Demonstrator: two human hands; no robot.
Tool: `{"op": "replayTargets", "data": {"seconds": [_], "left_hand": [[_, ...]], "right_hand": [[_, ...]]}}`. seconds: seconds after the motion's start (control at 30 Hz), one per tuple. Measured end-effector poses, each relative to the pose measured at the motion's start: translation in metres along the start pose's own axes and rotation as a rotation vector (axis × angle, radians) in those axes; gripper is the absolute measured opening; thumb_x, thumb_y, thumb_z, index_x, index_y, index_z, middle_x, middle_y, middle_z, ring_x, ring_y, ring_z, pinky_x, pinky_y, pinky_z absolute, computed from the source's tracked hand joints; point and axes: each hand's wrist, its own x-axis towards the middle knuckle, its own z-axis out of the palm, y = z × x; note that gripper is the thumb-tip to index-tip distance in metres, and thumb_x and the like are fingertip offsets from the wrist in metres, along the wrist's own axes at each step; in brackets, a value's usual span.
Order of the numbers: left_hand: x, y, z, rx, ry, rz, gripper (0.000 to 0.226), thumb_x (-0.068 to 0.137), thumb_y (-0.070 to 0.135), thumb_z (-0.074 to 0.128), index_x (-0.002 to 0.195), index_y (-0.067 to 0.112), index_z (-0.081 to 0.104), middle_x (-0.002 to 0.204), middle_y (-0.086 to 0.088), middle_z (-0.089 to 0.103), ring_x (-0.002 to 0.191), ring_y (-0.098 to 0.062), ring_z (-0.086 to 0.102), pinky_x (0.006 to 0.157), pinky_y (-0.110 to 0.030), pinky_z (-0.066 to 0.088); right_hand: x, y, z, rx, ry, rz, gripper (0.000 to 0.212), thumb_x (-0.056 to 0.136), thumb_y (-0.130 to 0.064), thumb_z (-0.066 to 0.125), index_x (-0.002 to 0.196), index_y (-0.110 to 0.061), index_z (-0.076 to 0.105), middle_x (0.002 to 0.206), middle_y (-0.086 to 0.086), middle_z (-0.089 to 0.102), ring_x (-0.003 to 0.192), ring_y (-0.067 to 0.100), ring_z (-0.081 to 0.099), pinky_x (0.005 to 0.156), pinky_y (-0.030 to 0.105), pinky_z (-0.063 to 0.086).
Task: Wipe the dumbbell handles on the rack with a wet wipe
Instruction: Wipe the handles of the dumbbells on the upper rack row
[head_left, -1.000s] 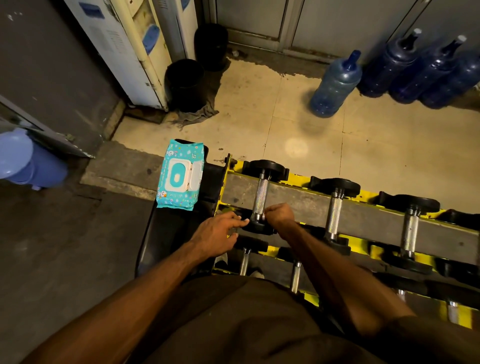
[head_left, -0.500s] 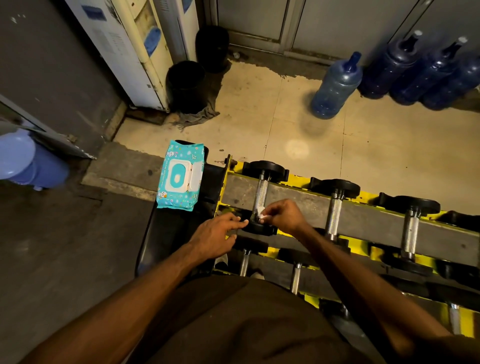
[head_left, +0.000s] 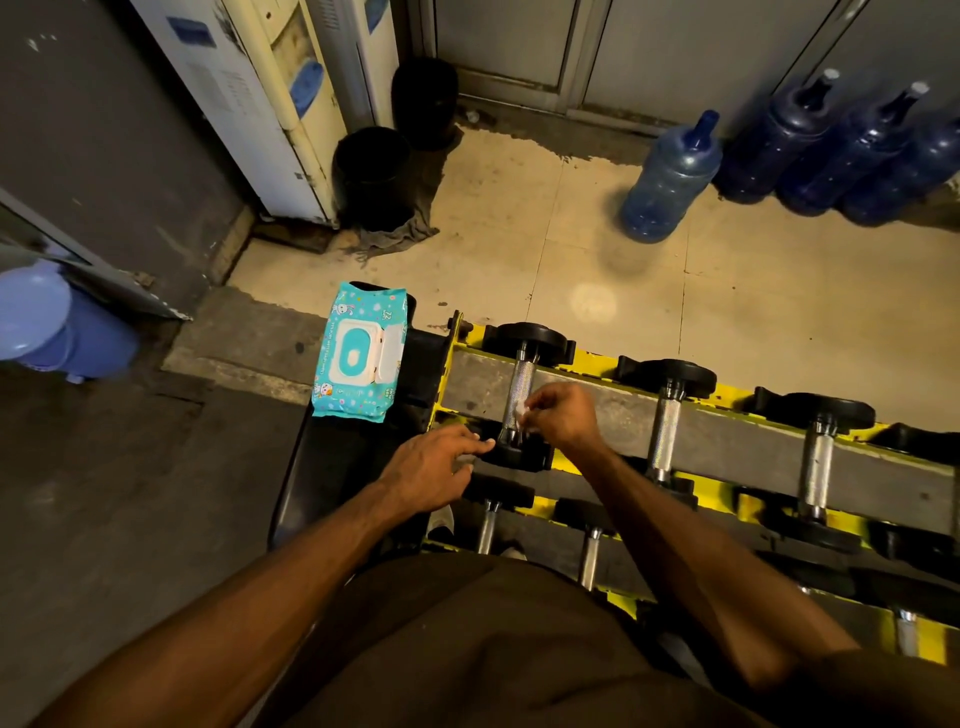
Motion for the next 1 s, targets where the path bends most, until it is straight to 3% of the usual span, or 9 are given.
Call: {"op": "replayTargets", "data": {"seconds": [0.1,0.17,0.27,0.43,0.6,0.77,0.83,0.93,1.0], "left_hand": [[0.001,0.000,-0.002,0.015,-0.016,-0.002,0.046,0.096,0.019,0.061,0.140,0.033,0.057,0.136,0.006,0.056,0.126,-0.007,0.050,0.106,-0.032,0.045],[0.002,0.001,-0.003,0.025,-0.004,0.008,0.046,0.096,0.021,0.062,0.140,0.033,0.057,0.136,0.006,0.056,0.125,-0.008,0.051,0.106,-0.033,0.046],[0.001,0.008,-0.001,0.095,-0.012,0.058,0.050,0.097,0.026,0.059,0.147,0.029,0.050,0.144,0.005,0.050,0.130,-0.011,0.047,0.109,-0.036,0.044],[-0.004,0.016,0.007,0.151,-0.049,0.110,0.059,0.099,0.027,0.055,0.155,0.026,0.036,0.155,0.002,0.035,0.138,-0.016,0.041,0.110,-0.037,0.044],[-0.008,0.014,0.010,0.160,-0.067,0.099,0.060,0.099,0.028,0.055,0.155,0.025,0.035,0.152,0.003,0.036,0.135,-0.016,0.042,0.109,-0.036,0.044],[-0.007,0.013,0.007,0.173,-0.060,0.139,0.060,0.097,0.023,0.056,0.154,0.023,0.038,0.148,-0.001,0.042,0.133,-0.019,0.046,0.108,-0.038,0.045],[-0.006,0.012,0.007,0.176,-0.054,0.149,0.057,0.094,0.021,0.057,0.150,0.019,0.045,0.143,-0.003,0.046,0.127,-0.023,0.051,0.103,-0.041,0.048],[-0.007,0.012,0.007,0.174,-0.044,0.158,0.050,0.091,0.017,0.058,0.140,0.015,0.055,0.136,-0.005,0.049,0.120,-0.026,0.055,0.097,-0.040,0.050],[-0.007,0.013,0.007,0.169,-0.041,0.157,0.052,0.092,0.017,0.057,0.144,0.017,0.052,0.139,-0.003,0.047,0.123,-0.023,0.053,0.100,-0.039,0.049]], "right_hand": [[-0.003,-0.001,0.008,-0.044,0.208,-0.111,0.011,0.082,-0.004,0.076,0.090,-0.011,0.077,0.092,0.001,0.073,0.084,0.009,0.065,0.079,0.029,0.057],[-0.010,0.002,0.005,-0.331,0.037,-0.369,0.010,0.085,-0.007,0.073,0.092,-0.013,0.077,0.093,-0.002,0.068,0.085,0.009,0.060,0.073,0.022,0.049],[-0.009,0.004,-0.005,-0.608,-0.238,-0.606,0.011,0.085,-0.011,0.072,0.094,-0.016,0.076,0.096,0.003,0.068,0.087,0.019,0.064,0.071,0.027,0.049],[0.011,-0.006,0.000,-0.403,0.058,-0.369,0.021,0.078,-0.017,0.081,0.098,-0.016,0.075,0.102,0.000,0.057,0.088,0.016,0.057,0.072,0.027,0.048],[0.010,-0.018,0.005,-0.902,-0.431,-0.681,0.015,0.090,-0.021,0.068,0.102,-0.014,0.074,0.112,0.005,0.055,0.102,0.020,0.057,0.081,0.028,0.047],[0.009,-0.040,0.009,-1.162,-0.197,-0.574,0.031,0.092,-0.029,0.066,0.120,-0.017,0.067,0.134,0.009,0.046,0.121,0.029,0.050,0.092,0.044,0.051],[0.004,-0.051,0.017,-1.363,-0.294,-0.675,0.031,0.093,-0.025,0.064,0.122,-0.015,0.065,0.136,0.010,0.046,0.124,0.031,0.049,0.090,0.043,0.050],[0.003,-0.063,0.020,-1.434,-0.542,-0.741,0.025,0.094,-0.025,0.062,0.116,-0.013,0.066,0.117,0.007,0.057,0.104,0.025,0.059,0.074,0.036,0.049],[0.014,-0.069,0.013,-1.381,-0.518,-0.681,0.021,0.092,-0.028,0.065,0.108,-0.016,0.069,0.109,0.003,0.062,0.094,0.021,0.061,0.066,0.032,0.049]]}}
